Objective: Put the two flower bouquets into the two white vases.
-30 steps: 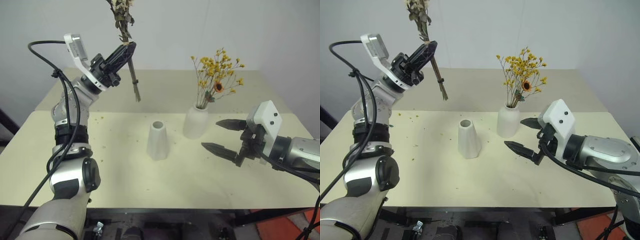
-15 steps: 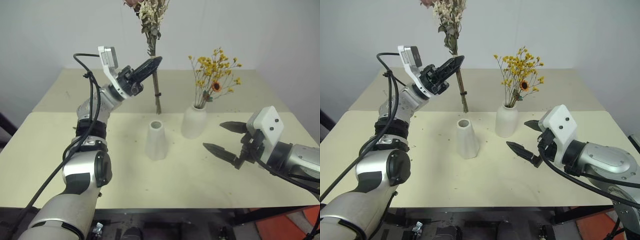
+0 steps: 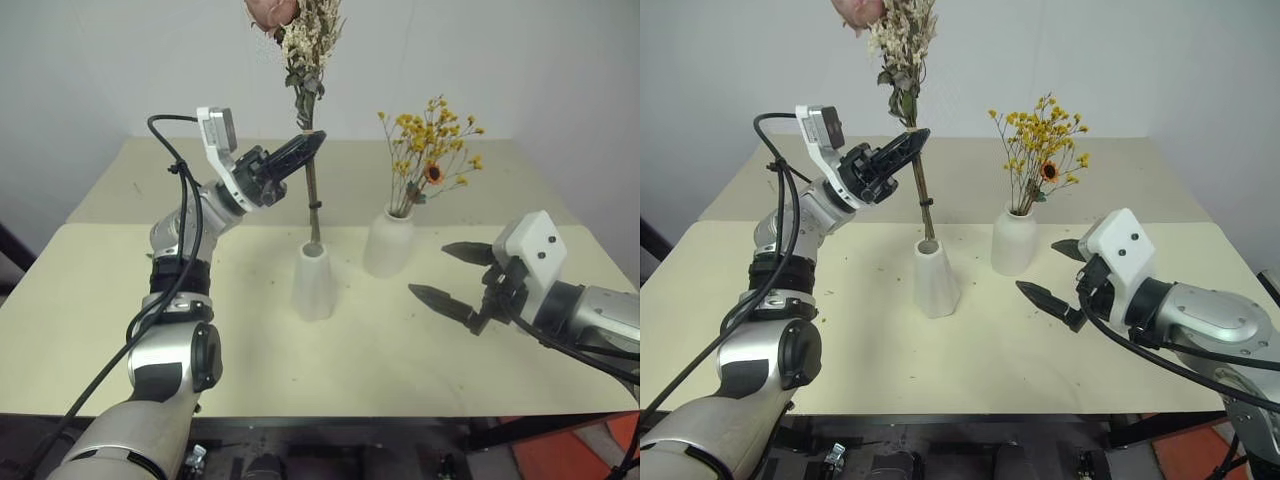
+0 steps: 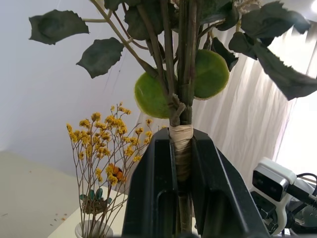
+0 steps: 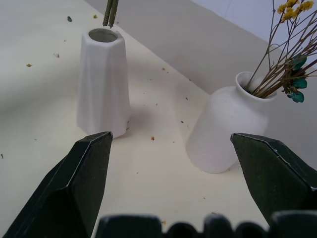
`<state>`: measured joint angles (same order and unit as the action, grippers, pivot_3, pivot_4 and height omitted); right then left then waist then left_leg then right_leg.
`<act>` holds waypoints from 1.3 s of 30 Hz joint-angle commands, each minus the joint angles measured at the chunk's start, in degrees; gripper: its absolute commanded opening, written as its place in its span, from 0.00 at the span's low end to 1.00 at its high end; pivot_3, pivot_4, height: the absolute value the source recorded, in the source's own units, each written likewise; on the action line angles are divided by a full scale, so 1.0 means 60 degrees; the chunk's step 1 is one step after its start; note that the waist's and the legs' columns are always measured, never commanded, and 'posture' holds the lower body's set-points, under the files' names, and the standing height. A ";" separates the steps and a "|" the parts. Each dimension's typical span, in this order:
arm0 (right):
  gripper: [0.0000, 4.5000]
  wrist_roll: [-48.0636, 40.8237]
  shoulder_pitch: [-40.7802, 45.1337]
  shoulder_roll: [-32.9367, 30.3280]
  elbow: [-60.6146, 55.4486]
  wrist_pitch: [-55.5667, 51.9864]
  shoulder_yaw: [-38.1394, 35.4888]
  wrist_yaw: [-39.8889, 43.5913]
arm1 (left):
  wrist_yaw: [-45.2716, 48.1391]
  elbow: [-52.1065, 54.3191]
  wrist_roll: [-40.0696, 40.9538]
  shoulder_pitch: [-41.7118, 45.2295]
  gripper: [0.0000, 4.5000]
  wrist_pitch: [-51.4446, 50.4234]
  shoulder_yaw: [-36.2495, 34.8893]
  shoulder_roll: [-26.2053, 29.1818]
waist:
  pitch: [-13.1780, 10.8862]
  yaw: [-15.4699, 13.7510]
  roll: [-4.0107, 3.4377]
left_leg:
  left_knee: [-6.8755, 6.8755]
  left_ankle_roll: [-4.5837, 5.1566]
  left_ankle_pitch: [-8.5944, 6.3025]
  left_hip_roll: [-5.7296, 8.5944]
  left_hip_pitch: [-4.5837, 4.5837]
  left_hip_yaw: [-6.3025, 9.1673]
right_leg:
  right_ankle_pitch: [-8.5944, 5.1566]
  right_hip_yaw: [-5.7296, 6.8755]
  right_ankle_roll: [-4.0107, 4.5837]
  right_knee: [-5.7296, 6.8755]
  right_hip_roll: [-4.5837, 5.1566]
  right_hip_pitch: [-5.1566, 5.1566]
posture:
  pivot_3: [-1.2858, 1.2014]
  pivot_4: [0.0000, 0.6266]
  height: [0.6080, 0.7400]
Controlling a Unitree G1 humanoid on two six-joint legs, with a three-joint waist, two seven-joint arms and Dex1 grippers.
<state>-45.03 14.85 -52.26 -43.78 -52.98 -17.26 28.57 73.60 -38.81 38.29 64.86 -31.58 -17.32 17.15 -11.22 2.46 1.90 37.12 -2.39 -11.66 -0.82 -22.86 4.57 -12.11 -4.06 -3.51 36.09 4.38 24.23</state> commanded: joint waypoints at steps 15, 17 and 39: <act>1.00 0.0117 0.0063 -0.0088 -0.0126 0.0223 -0.0334 0.0020 | 0.0274 0.0068 -0.0303 -0.0234 0.03 0.0635 0.0627 -0.0156 | 0.0000 -0.0009 0.0000 | 0.0000 0.0000 0.0000 0.0002 -0.0006 0.0000 | 0.0001 0.0000 0.0002 -0.0005 0.0002 0.0001 | 0.52 0.24 1.00; 1.00 0.0079 0.0072 -0.0106 -0.0126 0.0213 -0.0388 0.0041 | 0.0313 0.0139 -0.0331 -0.0285 0.03 0.0689 0.0670 -0.0193 | 0.0000 -0.0012 0.0000 | 0.0000 0.0000 0.0000 0.0002 -0.0008 0.0000 | 0.0001 0.0000 0.0002 -0.0006 0.0002 0.0001 | 0.52 0.24 1.00; 1.00 -0.0320 0.0368 -0.0181 -0.0044 0.0165 -0.0461 0.0150 | 0.1102 0.0141 -0.0418 -0.1139 0.03 0.1365 0.0850 -0.0080 | 0.0000 -0.0015 0.0000 | 0.0000 0.0000 0.0000 0.0001 -0.0004 0.0000 | 0.0001 0.0000 0.0003 -0.0004 0.0002 0.0000 | 0.52 0.24 1.00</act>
<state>-46.45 16.37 -52.50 -43.26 -52.97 -17.47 29.44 80.26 -38.21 35.85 57.61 -24.61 -11.54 16.33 -11.22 2.38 1.90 37.12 -2.39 -11.66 -0.82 -22.88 4.57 -12.10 -4.06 -3.49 36.06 4.39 24.23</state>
